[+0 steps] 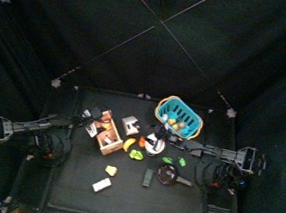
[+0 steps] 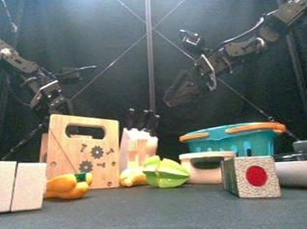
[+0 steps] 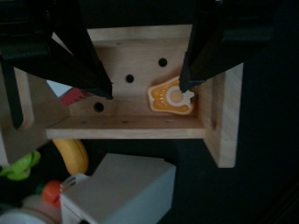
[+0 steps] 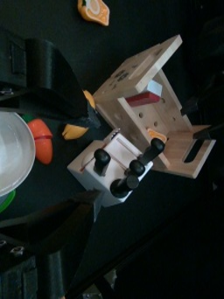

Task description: Grab squash half

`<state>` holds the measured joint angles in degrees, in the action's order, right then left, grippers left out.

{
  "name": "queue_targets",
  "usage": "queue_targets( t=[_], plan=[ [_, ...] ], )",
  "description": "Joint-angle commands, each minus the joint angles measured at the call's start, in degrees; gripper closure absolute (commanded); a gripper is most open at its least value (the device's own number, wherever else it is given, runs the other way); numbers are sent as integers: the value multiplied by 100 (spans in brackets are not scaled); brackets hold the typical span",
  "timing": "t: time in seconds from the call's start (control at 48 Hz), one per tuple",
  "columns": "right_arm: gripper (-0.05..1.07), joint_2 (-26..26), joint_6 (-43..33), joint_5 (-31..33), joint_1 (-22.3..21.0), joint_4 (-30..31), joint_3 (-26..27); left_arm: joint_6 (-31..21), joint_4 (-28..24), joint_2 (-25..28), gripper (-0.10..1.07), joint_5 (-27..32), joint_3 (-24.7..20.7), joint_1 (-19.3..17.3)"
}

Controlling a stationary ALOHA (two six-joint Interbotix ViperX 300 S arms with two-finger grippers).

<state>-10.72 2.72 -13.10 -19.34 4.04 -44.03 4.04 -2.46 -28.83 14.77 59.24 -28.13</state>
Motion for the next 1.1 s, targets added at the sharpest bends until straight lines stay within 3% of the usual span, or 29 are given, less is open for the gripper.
queue_targets(
  t=[0.0, 0.208, 0.417, 0.562, 0.854, 1.083],
  plan=[
    [11, -79, 18, -18, -44, -18, 97, -62, -9, 44, 2, 26, -185, 79],
    [11, -44, 18, -18, -44, -18, 88, -633, 1564, 229, 2, -70, -308, -18],
    [11, -44, 18, 53, -44, -18, 79, -703, 2953, 343, 2, -132, -220, -53],
    [11, -44, 18, 79, -35, -18, 79, -703, 3560, 352, 2, -35, -246, -220],
    [11, -35, 18, 132, -9, 9, 62, -932, 3621, 352, 2, 1020, -659, -554],
    [11, 0, 26, 132, 0, 26, 26, -2224, 2329, 483, 2, 1459, -940, -650]
  ],
)
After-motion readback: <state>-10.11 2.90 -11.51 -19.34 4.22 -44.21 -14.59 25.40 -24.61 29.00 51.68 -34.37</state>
